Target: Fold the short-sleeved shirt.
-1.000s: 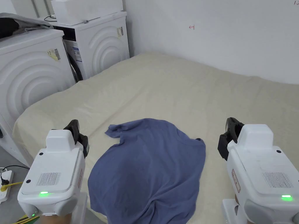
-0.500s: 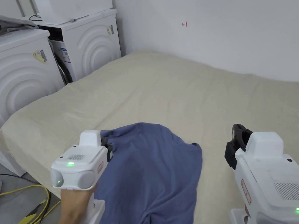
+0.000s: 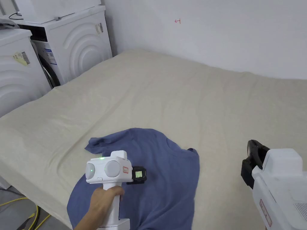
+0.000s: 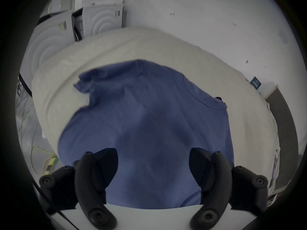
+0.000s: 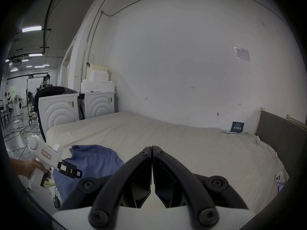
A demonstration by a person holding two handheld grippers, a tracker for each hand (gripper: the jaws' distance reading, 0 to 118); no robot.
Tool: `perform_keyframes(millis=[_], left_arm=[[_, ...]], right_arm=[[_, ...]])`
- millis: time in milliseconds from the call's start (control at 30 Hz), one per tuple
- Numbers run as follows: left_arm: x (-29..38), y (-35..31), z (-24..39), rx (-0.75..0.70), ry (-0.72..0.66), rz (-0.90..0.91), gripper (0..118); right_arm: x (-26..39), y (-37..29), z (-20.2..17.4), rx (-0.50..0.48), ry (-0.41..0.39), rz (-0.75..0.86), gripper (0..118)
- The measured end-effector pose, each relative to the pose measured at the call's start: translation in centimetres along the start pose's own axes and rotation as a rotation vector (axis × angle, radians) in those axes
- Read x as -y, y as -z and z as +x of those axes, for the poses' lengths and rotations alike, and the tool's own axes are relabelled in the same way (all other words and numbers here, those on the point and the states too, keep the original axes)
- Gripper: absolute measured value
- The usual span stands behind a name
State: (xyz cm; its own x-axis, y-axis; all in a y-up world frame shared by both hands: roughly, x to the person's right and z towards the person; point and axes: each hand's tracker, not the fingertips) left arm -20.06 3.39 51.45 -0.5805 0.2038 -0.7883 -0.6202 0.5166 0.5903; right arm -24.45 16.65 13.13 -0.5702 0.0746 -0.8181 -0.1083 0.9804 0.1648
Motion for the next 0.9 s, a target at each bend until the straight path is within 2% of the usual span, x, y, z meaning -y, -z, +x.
perform_keyframes(millis=[233, 267, 333, 367, 467, 533, 633, 800, 900], left_arm=[[0.0, 3.1, 1.5, -0.063, 0.041, -0.062, 91], [0.0, 3.4, 1.6, -0.071, 0.053, -0.082, 85], [0.3, 4.9, 1.5, -0.086, 0.050, -0.103, 58], [0.5, 5.2, 1.5, -0.082, 0.047, -0.118, 51], [1.0, 5.3, 1.7, -0.121, 0.066, -0.102, 47], [0.9, 5.2, 1.7, -0.121, 0.071, -0.104, 32], [2.9, 2.7, 3.2, -0.114, 0.063, -0.102, 3], [2.4, 0.4, 2.1, -0.015, 0.017, -0.030, 0], [2.0, -3.0, 0.9, 0.110, -0.094, 0.018, 0]], right_arm=[[0.4, -0.6, 1.5, 0.033, 0.001, -0.015, 0], [0.4, -0.7, 1.6, 0.036, 0.000, -0.017, 0], [0.4, -0.9, 1.9, 0.042, -0.002, -0.018, 0], [0.5, -1.0, 2.2, 0.043, -0.003, -0.018, 0], [0.4, -1.2, 2.6, 0.050, -0.007, -0.021, 0], [0.4, -1.5, 2.9, 0.053, -0.005, -0.022, 0], [0.4, -1.8, 3.2, 0.059, -0.006, -0.021, 0], [0.1, -2.6, 3.8, 0.062, 0.001, -0.014, 0], [-0.1, -3.1, 4.2, 0.063, 0.015, -0.005, 0]])
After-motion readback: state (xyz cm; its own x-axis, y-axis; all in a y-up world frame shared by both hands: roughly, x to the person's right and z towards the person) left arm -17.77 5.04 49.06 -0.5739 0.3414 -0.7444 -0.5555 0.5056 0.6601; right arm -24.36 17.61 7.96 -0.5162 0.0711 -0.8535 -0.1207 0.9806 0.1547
